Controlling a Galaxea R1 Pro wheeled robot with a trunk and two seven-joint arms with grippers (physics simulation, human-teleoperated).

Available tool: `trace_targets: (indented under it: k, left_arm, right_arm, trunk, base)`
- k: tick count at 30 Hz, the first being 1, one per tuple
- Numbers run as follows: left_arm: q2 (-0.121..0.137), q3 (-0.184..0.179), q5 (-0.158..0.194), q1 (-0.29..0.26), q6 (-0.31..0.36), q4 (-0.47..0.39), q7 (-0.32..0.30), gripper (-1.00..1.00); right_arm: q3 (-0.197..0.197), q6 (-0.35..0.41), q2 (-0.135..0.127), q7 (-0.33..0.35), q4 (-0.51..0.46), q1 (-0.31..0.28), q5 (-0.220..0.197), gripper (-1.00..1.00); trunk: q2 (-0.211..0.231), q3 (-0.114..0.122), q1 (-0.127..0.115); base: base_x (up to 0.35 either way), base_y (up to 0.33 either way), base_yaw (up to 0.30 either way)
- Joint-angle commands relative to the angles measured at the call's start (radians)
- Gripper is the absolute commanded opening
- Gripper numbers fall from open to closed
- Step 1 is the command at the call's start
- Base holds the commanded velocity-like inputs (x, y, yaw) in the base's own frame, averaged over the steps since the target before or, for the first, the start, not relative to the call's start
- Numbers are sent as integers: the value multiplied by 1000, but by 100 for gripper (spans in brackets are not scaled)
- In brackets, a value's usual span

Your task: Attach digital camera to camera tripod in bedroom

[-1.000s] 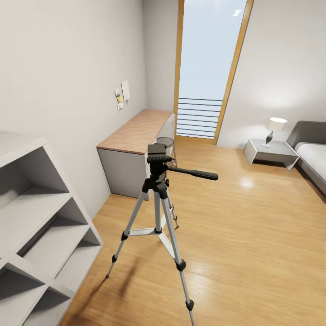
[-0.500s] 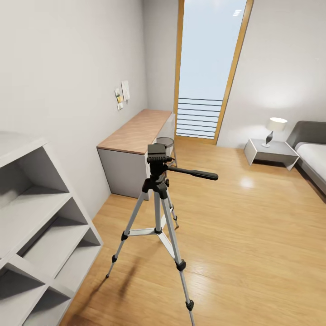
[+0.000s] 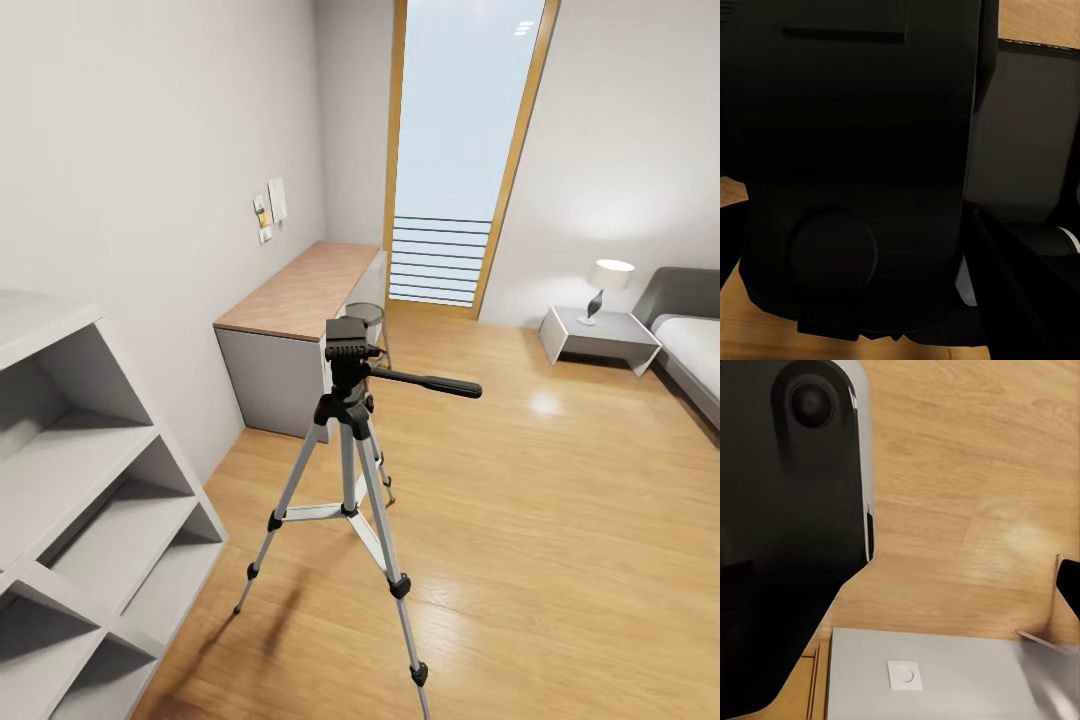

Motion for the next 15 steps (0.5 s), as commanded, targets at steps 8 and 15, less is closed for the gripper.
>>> trace_targets:
  k: [8,15]
  left_arm:
    - [0,-8,9,-1,4,0,-4,-100]
    - [3,-8,12,7,-10,0,-5,-100]
  right_arm:
    - [1,-7,-4,-2,3,-1,4,100]
    - [-17,-30,-17,-18,-14,21,-17,100]
  trunk:
    - [-2,-2,0]
    - [-2,-2,0]
  base:
    - [0,0,0]
    - [0,0,0]
